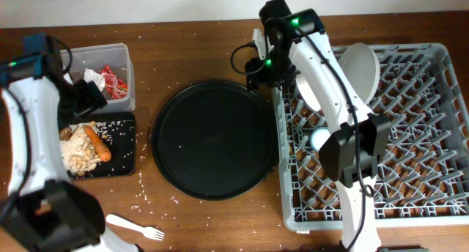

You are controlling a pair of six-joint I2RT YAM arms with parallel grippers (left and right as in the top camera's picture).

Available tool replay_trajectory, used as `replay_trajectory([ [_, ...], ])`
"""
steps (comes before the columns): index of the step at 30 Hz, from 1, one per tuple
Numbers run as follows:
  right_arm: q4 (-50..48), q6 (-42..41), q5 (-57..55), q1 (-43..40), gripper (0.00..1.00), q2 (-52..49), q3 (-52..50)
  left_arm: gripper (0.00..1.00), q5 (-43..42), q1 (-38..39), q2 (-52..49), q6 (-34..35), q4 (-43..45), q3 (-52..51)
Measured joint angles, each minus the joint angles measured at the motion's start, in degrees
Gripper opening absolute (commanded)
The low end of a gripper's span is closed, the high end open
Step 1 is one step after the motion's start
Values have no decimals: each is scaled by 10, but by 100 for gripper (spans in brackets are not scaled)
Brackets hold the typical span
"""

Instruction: Sort waste into correct bins and load items into the dishwasher rack

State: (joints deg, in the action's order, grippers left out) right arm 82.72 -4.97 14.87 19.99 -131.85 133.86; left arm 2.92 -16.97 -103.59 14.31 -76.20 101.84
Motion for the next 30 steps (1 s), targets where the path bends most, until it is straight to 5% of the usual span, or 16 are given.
replay_trajectory([
  [10,17,12,-19,32,65,11,0,86,-126,21,33,-99,14,0],
  [13,17,11,-63,28,67,61,-1,94,-131,54,34,-103,43,0],
  [17,18,5,-142,27,76,183,-2,99,-135,90,45,-105,92,0],
  [20,28,-10,-220,27,98,280,-2,99,-137,100,56,-105,115,0],
  [30,82,-24,-342,26,98,426,-1,99,-137,102,57,-105,137,0],
])
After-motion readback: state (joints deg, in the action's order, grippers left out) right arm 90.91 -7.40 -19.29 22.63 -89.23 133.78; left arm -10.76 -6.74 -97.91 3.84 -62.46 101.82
